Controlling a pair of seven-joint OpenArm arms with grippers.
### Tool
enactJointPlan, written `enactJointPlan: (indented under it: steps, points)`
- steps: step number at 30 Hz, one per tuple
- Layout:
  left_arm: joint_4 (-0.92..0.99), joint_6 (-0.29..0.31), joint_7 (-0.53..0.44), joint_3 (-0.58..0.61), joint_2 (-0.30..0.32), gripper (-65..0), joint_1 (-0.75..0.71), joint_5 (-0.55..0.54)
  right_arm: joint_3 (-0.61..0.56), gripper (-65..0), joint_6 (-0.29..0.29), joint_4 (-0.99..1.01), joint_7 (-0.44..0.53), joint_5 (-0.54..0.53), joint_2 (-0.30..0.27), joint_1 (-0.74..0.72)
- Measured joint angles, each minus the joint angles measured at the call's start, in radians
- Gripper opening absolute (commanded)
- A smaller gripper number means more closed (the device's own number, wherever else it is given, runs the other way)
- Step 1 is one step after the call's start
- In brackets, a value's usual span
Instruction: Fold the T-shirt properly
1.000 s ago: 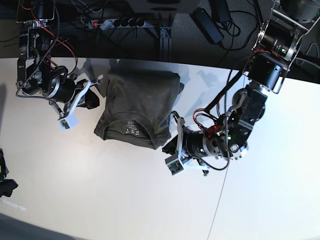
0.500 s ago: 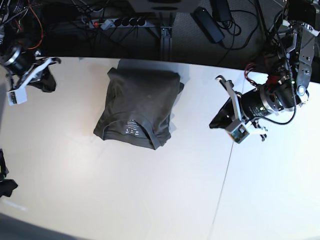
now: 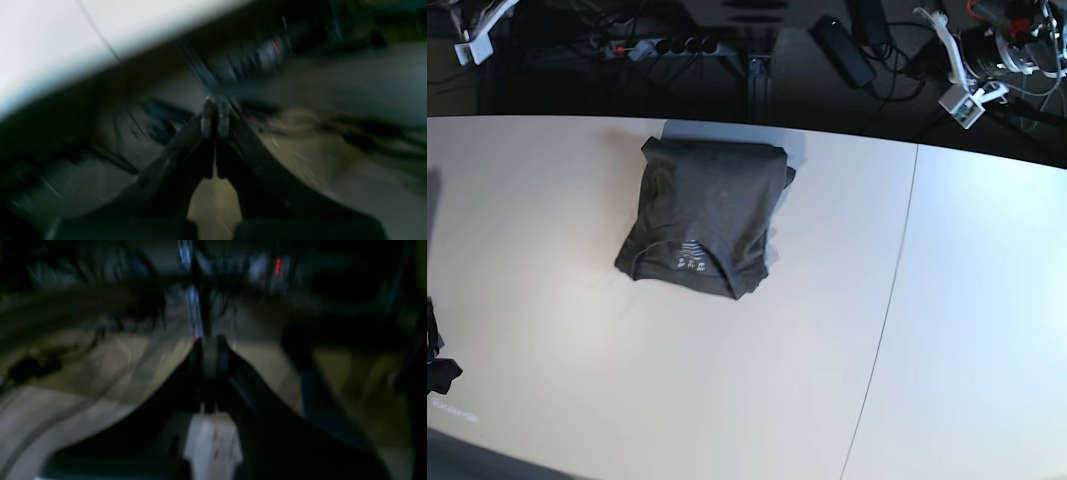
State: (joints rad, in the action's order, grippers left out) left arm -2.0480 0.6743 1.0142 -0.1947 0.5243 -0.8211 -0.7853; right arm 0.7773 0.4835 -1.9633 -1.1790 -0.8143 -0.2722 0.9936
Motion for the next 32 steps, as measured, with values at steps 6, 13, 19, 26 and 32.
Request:
enactJointPlan:
  steps: [6, 13, 19, 26, 32]
  points:
    - [0.211, 0.000, -0.023, 0.129, 0.115, -64.5, -0.050, 0.030, 0.000, -65.0, 0.000, 0.128, 0.000, -0.007, 0.064, 0.120]
    - [0.614, -0.019, -0.200, 0.369, 0.098, -64.5, 0.059, 0.318, 0.000, -65.0, -0.002, 0.475, 0.002, 0.165, 0.070, 0.087]
    - [1.084, -0.254, -0.216, 0.634, -0.017, -65.0, 0.335, 0.507, -0.068, -65.0, -0.005, 0.901, 0.005, 0.159, -0.002, -0.106]
    - [1.625, -0.286, -0.297, 0.752, -0.278, -65.0, 0.632, 0.558, -0.289, -65.0, -0.009, 1.246, 0.045, 0.196, -0.042, -0.448]
    - [1.715, -0.293, -0.304, 0.752, -0.404, -65.0, 0.748, 0.558, -0.415, -65.0, -0.028, 1.351, 0.090, 0.263, -0.024, -0.661]
